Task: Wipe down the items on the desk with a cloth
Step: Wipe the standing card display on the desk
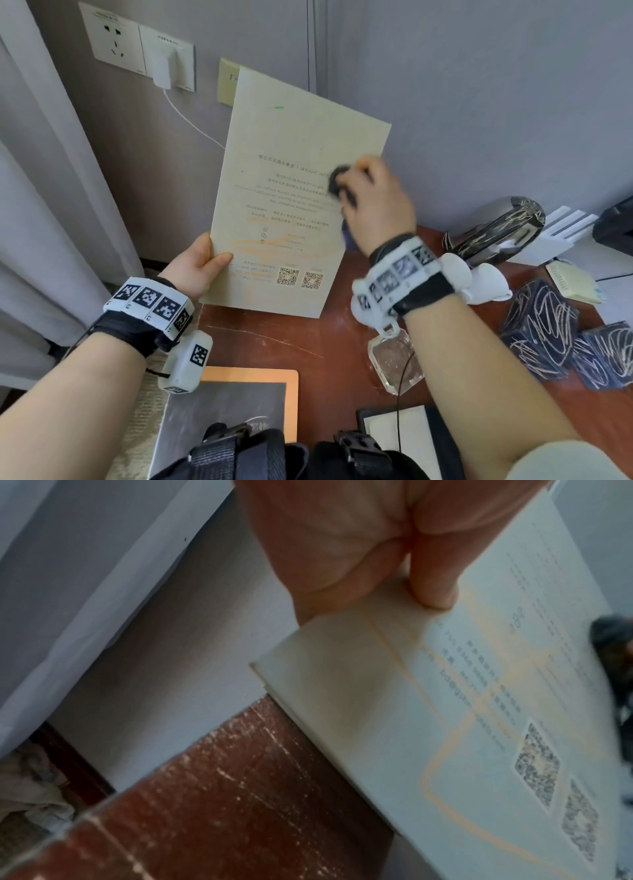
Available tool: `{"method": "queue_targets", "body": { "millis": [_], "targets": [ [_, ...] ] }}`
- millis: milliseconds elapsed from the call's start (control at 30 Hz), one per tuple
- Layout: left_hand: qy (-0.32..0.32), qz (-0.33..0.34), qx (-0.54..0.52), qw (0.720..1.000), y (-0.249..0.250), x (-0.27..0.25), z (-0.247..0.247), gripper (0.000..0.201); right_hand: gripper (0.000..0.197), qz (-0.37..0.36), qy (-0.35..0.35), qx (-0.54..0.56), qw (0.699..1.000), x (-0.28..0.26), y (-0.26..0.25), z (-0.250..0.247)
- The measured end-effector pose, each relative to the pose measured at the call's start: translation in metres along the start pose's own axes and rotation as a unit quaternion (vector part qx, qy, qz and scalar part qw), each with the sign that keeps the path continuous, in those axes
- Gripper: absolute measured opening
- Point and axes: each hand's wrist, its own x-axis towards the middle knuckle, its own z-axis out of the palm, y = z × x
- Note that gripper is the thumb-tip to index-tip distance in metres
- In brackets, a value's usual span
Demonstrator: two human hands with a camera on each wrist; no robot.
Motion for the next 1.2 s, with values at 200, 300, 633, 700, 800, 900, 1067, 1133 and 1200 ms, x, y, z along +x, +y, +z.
{"method": "queue_targets", "body": {
  "millis": [200,300,633,700,800,900,1067,1133,1200],
  "targets": [
    [-0.001,0.002,0.023,1.000,0.007,0.000,-0.002,0.033,0.019,0.046,0.048,-0.029,0.997,0.028,0.006,-0.010],
    [0.002,0.000,0.013,1.000,0.009,0.001,-0.001,0.029,0.025,-0.043,-0.001,-0.017,0.999,-0.014,-0.013,0.016],
    [-0.001,0.002,0.058,0.998,0.017,-0.009,0.000,0.032,0.020,0.008,0.006,-0.038,0.999,0.029,-0.010,-0.007],
    [0.007,0.007,0.037,0.999,0.013,-0.009,0.000,0.032,0.021,0.016,0.019,-0.046,0.999,0.039,-0.010,-0.010],
    [0.011,0.005,0.009,1.000,0.008,-0.007,0.002,0.023,0.019,-0.042,0.005,-0.025,0.999,0.023,-0.028,0.003],
    [0.013,0.007,0.010,1.000,0.009,-0.008,0.003,0.024,0.025,-0.145,-0.059,-0.011,0.988,-0.007,-0.047,0.023],
    [0.005,0.018,0.031,0.999,0.015,-0.013,0.002,0.032,0.017,-0.080,-0.010,-0.025,0.996,0.029,-0.052,0.004],
    [0.002,0.018,0.021,1.000,0.014,-0.015,0.001,0.035,0.018,-0.044,0.021,-0.034,0.998,0.051,-0.049,-0.005],
    [0.011,0.015,-0.012,1.000,0.012,-0.015,0.000,0.029,0.019,-0.039,0.021,-0.037,0.998,0.057,-0.050,-0.007]
  ]
}}
